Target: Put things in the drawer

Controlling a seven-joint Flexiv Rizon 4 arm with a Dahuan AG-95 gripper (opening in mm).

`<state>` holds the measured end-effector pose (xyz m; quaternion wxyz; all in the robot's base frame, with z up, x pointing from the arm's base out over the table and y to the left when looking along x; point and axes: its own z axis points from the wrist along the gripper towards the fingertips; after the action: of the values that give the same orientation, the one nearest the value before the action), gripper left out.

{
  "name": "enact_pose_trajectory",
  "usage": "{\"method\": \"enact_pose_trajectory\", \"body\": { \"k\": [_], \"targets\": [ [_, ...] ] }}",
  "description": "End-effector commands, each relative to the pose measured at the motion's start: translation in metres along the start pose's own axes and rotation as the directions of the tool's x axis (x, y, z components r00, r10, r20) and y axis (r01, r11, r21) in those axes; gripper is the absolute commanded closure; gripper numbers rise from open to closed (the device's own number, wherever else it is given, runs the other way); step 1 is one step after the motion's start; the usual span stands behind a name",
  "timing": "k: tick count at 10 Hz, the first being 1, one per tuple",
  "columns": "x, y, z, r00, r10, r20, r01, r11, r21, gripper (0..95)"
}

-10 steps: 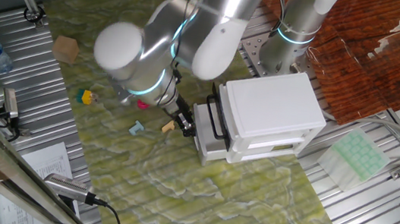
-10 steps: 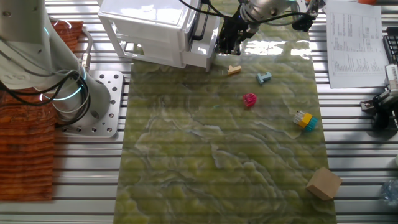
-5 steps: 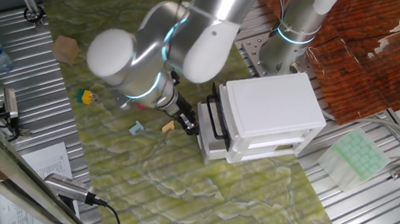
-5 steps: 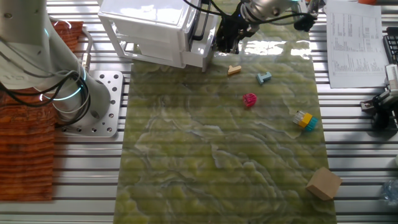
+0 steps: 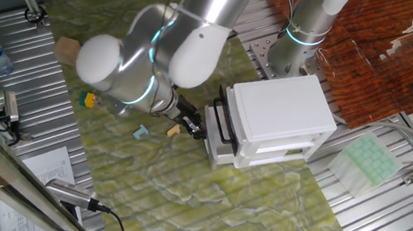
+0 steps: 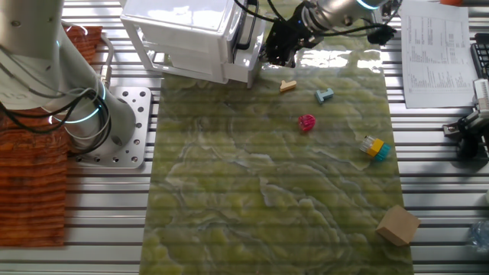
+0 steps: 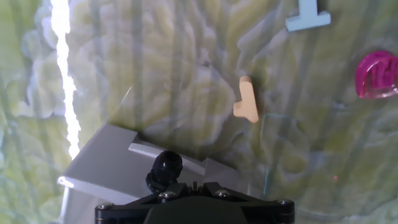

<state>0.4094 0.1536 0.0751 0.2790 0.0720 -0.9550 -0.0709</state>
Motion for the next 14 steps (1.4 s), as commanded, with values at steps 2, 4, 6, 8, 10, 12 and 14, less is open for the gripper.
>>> {"method": "enact_pose_trajectory", "body": {
  "k": [2,4,6,8,10,12,14],
  "targets": [
    [0.0015,-0.001,0.0001,1.0,0.003,-0.009,-0.003,0.999,-0.035,95.0],
    [0.002,-0.0013,0.0004,1.0,0.016,-0.01,-0.016,0.999,-0.041,95.0],
    [0.002,-0.0014,0.0003,0.999,0.033,-0.007,-0.033,0.999,-0.038,95.0],
    [0.002,-0.0014,0.0003,0.999,0.037,-0.003,-0.037,0.999,-0.037,95.0],
    [0.002,-0.0014,0.0003,0.998,0.056,0.017,-0.056,0.998,-0.032,95.0],
    [0.002,-0.0014,0.0003,0.991,0.11,0.07,-0.109,0.994,-0.013,95.0],
    [0.002,-0.0014,0.0003,0.984,0.133,0.119,-0.133,0.991,-0.003,95.0]
  ]
}}
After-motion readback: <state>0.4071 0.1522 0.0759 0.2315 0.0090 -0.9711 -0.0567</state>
